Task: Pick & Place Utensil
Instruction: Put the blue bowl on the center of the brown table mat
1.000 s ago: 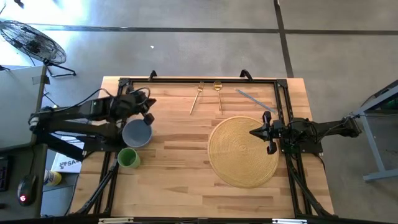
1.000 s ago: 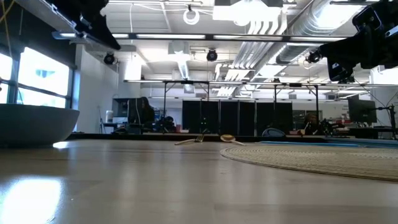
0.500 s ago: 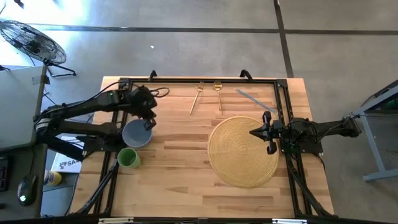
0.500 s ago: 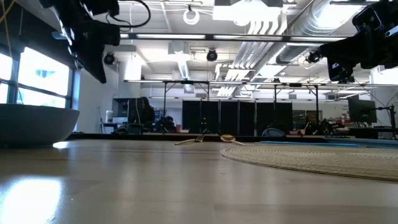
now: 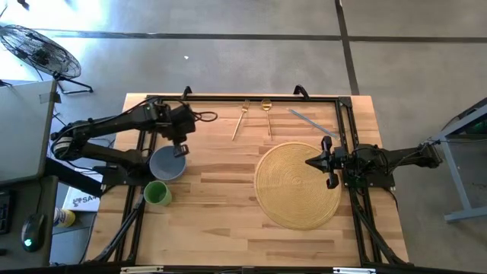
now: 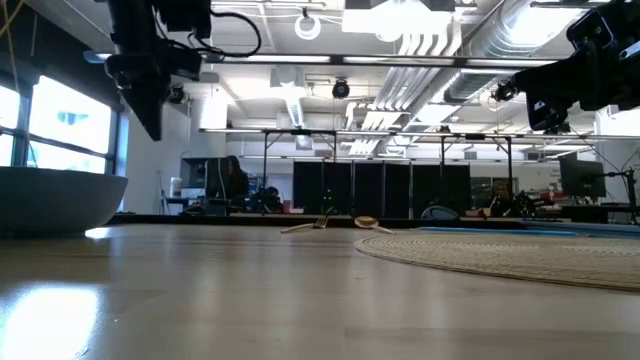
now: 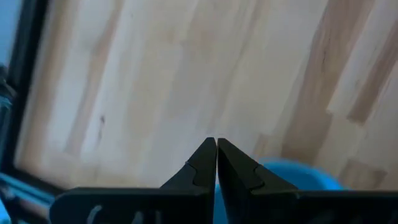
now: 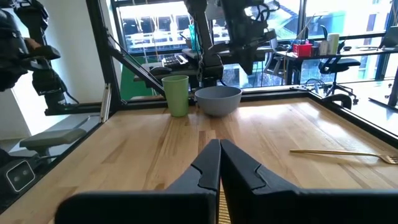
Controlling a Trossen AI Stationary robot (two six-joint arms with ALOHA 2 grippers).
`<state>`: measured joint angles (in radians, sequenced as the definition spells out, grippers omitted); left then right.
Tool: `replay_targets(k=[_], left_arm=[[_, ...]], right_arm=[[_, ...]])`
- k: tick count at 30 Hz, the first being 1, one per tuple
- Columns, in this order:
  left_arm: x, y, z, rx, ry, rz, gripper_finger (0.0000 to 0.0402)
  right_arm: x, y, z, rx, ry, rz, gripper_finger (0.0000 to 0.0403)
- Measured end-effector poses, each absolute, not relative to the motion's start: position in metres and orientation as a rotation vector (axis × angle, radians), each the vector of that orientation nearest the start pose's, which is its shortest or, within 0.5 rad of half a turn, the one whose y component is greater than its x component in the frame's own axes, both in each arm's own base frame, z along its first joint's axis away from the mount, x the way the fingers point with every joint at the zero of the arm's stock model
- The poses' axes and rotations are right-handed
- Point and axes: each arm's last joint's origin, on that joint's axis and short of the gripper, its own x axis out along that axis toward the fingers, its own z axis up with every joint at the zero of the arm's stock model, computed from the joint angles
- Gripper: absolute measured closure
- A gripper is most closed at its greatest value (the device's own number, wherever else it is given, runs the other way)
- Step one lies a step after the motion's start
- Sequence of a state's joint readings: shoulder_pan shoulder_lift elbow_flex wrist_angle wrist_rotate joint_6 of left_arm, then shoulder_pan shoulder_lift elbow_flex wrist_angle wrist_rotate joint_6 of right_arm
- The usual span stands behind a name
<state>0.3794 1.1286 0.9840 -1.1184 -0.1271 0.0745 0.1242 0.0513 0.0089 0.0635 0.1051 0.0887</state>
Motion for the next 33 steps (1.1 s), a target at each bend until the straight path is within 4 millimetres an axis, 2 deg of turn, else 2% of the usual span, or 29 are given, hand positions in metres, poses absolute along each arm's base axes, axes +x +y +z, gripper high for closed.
replay_targets(k=[6,11,21,27,33], left_arm=[[0.16,0.066,0.271,-0.233,1.403,0.405,0.0392],[0.155,0.065,0.27,-0.265,1.45,0.421,0.0386],[0.15,0.062,0.251,-0.282,1.525,0.405,0.03],[0.155,0.064,0.245,-0.286,1.506,0.406,0.0256],[0.159,0.083,0.231,-0.409,1.576,0.498,0.0235]], right_arm=[[0.1,0.009,0.169,0.091,-0.02,0.02,0.0398],[0.1,0.009,0.169,0.091,-0.02,0.02,0.0402],[0.1,0.009,0.169,0.091,-0.02,0.02,0.0399],[0.1,0.009,0.169,0.091,-0.02,0.02,0.0401],[0.1,0.009,0.169,0.091,-0.02,0.02,0.0398]])
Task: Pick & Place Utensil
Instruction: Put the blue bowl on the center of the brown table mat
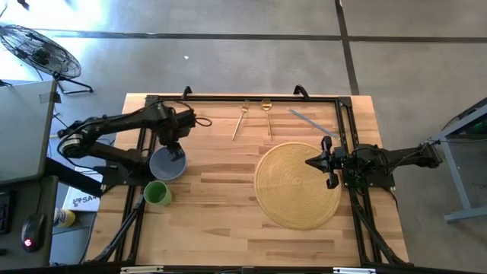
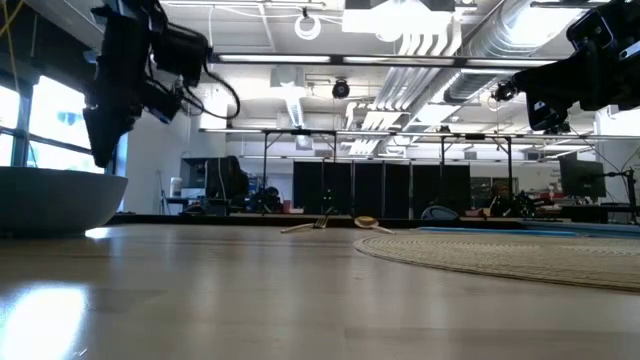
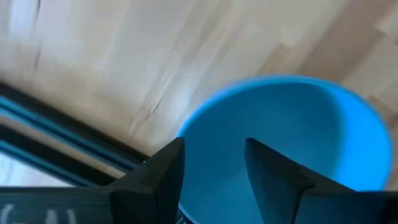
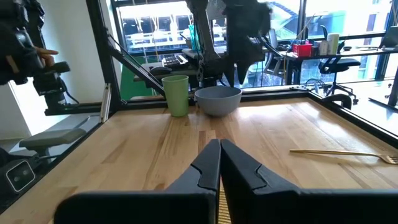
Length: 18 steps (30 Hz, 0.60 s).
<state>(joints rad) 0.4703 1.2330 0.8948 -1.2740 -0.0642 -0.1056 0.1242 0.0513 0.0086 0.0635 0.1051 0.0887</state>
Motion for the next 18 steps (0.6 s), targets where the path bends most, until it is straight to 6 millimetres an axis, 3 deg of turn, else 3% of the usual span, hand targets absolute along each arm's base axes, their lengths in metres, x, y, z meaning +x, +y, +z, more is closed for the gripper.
replay_targets(k=[7,18], left_arm=[[0.161,0.101,0.216,-0.486,1.656,0.545,0.0234],[0.161,0.103,0.211,-0.431,1.696,0.566,0.0234]], right_arm=[[0.1,0.009,0.169,0.091,-0.02,0.02,0.0401],[0.1,0.009,0.169,0.091,-0.02,0.02,0.0402]])
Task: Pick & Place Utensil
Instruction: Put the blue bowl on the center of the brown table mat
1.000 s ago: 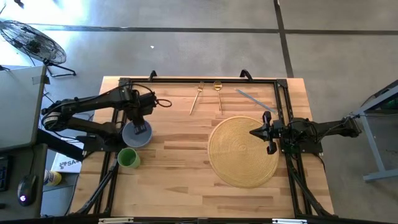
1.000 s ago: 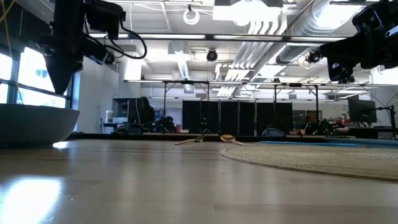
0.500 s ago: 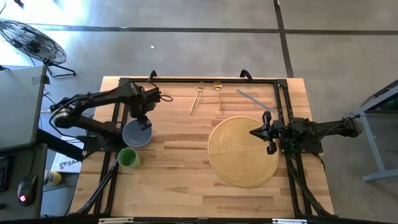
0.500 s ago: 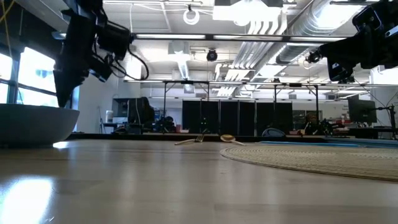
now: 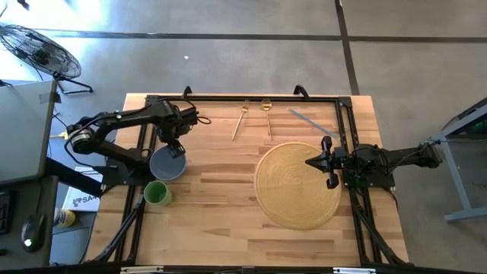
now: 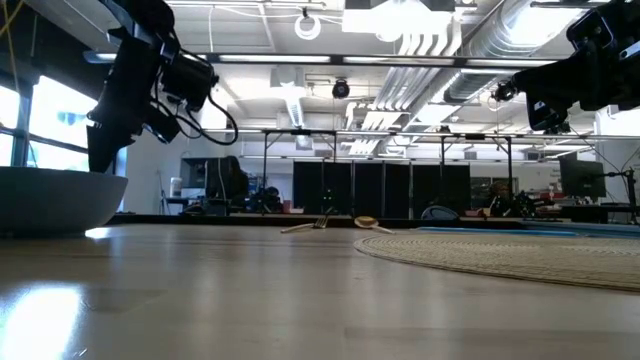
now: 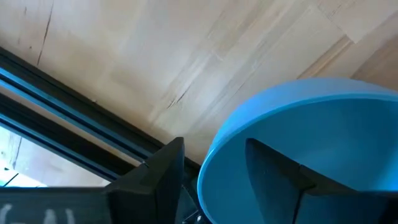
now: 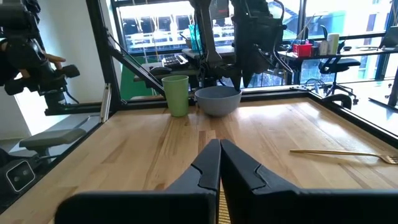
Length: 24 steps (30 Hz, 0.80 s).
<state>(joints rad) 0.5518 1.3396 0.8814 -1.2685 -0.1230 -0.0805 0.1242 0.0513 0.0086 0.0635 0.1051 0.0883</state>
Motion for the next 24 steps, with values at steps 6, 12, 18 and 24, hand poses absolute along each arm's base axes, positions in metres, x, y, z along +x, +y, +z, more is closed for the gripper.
replay_targets(k=[6,12,18,24], left_arm=[[0.1593,0.1017,0.2032,-0.426,1.699,0.56,0.0234],[0.1595,0.1016,0.2029,-0.431,1.693,0.554,0.0234],[0.1597,0.1017,0.2028,-0.43,1.691,0.552,0.0234],[0.1606,0.1008,0.2025,-0.447,1.684,0.501,0.0235]], right_arm=[[0.0998,0.0094,0.1686,0.091,-0.02,0.02,0.0398],[0.0998,0.0094,0.1685,0.091,-0.02,0.02,0.0401],[0.0998,0.0094,0.1686,0.091,-0.02,0.02,0.0399],[0.0998,0.0094,0.1686,0.091,-0.02,0.02,0.0401]])
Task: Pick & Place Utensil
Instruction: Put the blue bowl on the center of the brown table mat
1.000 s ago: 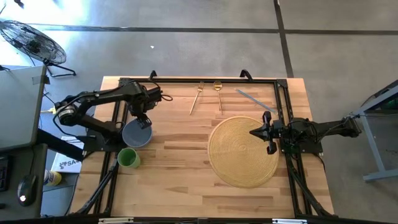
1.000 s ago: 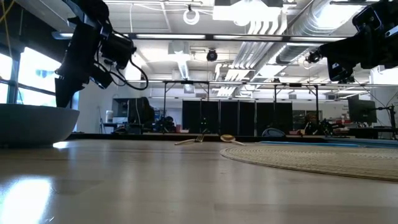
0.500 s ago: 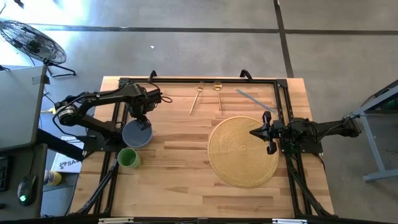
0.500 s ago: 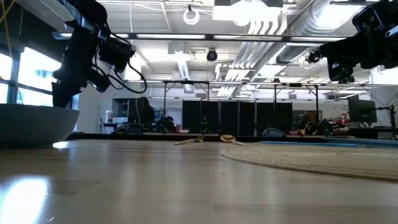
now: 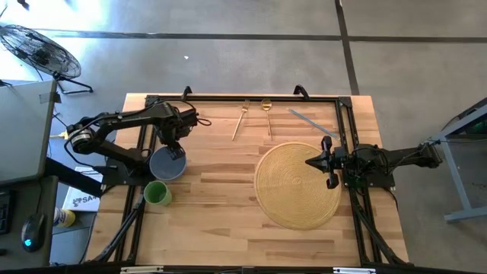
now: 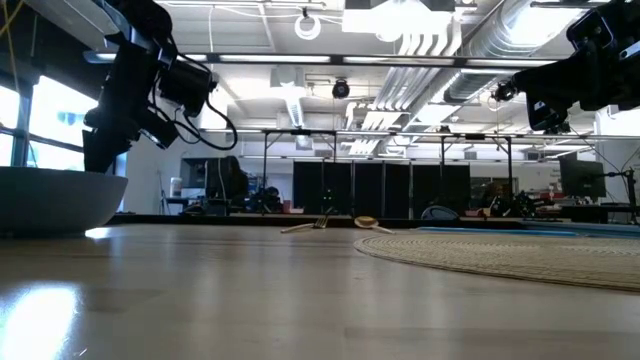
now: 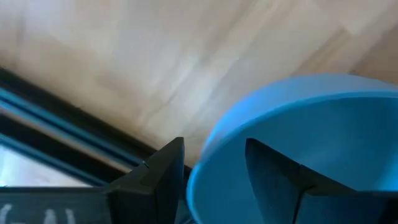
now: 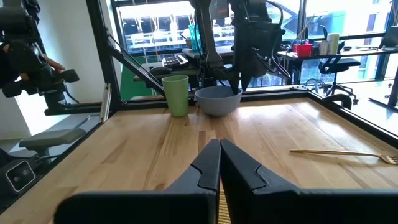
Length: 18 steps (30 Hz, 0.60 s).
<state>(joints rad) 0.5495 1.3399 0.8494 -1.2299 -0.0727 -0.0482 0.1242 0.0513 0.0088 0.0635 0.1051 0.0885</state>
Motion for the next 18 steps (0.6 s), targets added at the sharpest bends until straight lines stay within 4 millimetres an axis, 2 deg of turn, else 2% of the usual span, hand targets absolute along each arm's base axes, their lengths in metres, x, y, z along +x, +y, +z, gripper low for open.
replay_targets(k=[5,18], left_arm=[[0.1607,0.1008,0.2024,-0.449,1.682,0.499,0.0257],[0.1651,0.1042,0.2016,-0.409,1.634,0.515,0.0369]], right_arm=[[0.0998,0.0094,0.1686,0.091,-0.02,0.02,0.0401],[0.0998,0.0094,0.1687,0.091,-0.02,0.02,0.0401]])
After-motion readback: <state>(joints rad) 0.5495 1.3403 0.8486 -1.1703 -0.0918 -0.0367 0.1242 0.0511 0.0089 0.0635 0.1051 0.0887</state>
